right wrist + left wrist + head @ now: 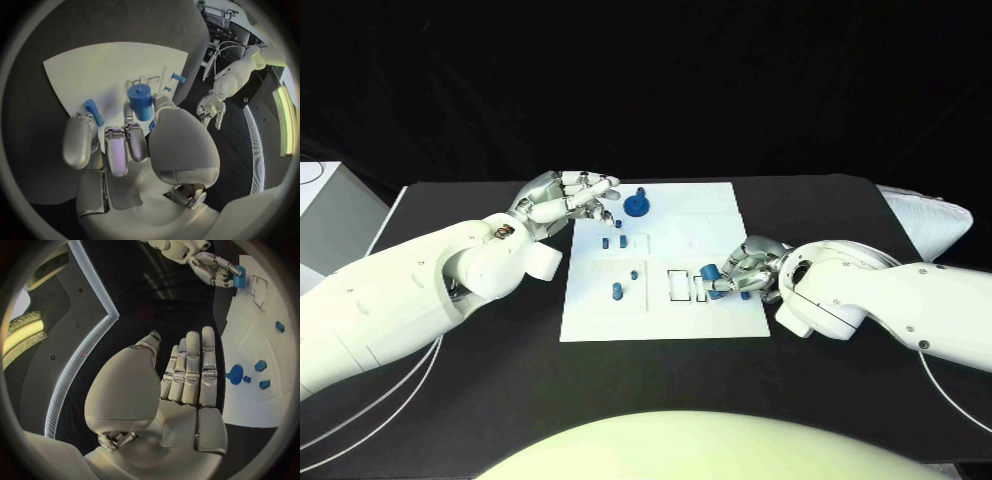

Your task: Assemble the parts on the task board

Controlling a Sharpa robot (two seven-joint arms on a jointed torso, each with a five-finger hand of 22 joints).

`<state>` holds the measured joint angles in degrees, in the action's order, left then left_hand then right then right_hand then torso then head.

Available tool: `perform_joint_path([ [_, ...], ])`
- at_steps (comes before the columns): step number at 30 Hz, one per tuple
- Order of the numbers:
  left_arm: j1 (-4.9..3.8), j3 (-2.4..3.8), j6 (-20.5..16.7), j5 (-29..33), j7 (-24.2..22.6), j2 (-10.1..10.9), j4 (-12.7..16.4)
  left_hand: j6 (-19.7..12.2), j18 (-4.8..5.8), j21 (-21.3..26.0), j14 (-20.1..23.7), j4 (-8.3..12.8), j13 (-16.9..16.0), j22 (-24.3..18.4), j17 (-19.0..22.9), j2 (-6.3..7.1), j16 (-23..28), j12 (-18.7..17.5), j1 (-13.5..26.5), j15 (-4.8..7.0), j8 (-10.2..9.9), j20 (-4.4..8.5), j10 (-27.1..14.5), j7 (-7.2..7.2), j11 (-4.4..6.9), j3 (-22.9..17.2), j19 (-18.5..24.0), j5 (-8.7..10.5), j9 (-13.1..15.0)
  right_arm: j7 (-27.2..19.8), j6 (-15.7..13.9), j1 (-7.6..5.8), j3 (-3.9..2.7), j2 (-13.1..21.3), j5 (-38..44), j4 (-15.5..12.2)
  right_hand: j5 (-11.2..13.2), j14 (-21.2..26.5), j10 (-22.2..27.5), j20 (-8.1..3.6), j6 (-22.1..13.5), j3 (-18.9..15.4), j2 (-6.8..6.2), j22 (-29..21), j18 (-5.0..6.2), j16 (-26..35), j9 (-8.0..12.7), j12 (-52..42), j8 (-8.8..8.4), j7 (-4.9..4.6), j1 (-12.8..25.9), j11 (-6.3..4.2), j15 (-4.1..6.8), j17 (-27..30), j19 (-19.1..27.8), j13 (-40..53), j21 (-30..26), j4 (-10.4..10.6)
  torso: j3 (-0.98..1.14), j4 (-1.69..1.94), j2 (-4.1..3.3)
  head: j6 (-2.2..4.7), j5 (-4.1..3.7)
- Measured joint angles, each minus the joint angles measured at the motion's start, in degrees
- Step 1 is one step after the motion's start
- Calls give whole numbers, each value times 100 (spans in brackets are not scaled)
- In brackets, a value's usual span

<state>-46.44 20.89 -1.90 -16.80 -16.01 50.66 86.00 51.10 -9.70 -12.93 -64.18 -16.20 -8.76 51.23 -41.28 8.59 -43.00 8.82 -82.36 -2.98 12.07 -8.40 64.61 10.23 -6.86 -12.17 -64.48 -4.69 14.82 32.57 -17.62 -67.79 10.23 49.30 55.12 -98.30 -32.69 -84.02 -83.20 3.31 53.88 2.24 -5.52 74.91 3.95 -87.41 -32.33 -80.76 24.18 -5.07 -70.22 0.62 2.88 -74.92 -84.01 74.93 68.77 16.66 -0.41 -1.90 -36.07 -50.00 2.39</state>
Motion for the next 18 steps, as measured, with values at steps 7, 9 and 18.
perform_joint_path([
  [7,14,0,11,-28,12,-7,-7,0,0,0,0,0,0,1,-3,0,0,0,0,0,0,0,0,0,0,0,0,0,0,-3,-20,-11,-4,-105,78,-26,89,0,0,0,0,47,0,0,0,0,-1,0,0,0,0,0,0,0,0,0,0,3,1,1,-3,1,2],
  [9,20,-1,13,-37,16,-9,-8,0,0,0,0,0,0,1,-3,0,0,0,0,0,0,0,0,0,0,0,0,0,0,-4,-18,-11,-5,-187,138,15,112,0,0,0,0,48,0,0,0,0,-1,0,0,0,0,0,0,0,0,-1,0,3,1,1,-3,1,2],
  [18,27,-1,25,-63,23,-18,-10,0,0,0,0,0,-4,0,-3,0,0,0,0,0,0,0,-21,0,21,0,0,0,0,-5,6,-2,-1,-519,355,300,145,0,0,0,21,48,-1,-1,0,0,3,0,-1,-21,1,0,0,0,0,-1,0,3,0,12,-3,1,-3],
])
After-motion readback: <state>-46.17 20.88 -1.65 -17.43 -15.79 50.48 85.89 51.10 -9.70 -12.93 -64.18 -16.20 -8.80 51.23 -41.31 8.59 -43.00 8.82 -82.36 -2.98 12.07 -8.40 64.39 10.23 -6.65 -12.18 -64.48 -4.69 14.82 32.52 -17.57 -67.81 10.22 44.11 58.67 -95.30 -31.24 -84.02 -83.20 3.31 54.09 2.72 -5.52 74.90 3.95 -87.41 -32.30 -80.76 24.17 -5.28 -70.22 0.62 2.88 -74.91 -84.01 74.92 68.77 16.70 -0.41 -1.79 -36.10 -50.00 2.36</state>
